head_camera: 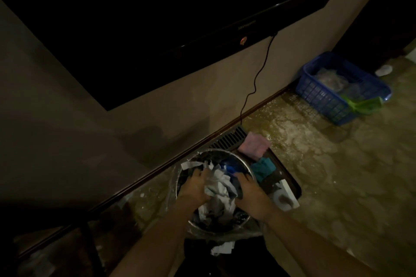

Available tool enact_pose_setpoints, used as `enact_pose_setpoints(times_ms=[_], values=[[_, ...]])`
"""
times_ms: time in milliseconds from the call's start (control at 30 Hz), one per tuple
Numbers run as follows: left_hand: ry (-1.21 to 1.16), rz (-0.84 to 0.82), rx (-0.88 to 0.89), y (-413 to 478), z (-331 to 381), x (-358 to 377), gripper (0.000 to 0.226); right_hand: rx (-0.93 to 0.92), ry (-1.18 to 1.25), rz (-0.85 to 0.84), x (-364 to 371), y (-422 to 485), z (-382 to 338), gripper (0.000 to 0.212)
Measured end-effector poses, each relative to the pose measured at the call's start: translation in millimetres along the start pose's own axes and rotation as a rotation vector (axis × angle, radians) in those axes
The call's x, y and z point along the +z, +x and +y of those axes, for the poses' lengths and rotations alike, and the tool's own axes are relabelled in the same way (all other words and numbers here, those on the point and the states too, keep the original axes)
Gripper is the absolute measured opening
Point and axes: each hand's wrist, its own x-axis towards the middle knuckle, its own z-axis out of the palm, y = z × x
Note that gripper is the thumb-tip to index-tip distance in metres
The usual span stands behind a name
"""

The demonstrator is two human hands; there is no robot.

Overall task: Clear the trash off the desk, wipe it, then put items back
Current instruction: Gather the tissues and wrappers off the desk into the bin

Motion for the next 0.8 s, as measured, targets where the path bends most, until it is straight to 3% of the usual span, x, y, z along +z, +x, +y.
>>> enact_pose_setpoints(times_ms=[100,233,400,567,667,800], values=[[0.002,0.022,0.065,-11,6,-10,0.089,0.027,-0.002,0.046,-4,-9,2,0.057],[-0.012,0.172,0.088,-45,6,-19,0.073,-0.012,-0.03,0.074,4,-25,-2,0.055],[-0.004,0.375,-0.004,-116,16,-10,0.052,-0.146,-0.063,0.107,11,-60,-1,0.047],[-0.025,0.548,-0.077,-194,32,26,0.047,-0.316,-0.067,0.213,29,-108,9,0.03],[0.028,0.496,-0.136,-227,33,61,0.04,-0.326,-0.1,0.309,47,-141,21,0.024],[0.106,0.294,-0.221,-230,20,93,0.044,-0.32,-0.121,0.248,75,-156,38,0.019]])
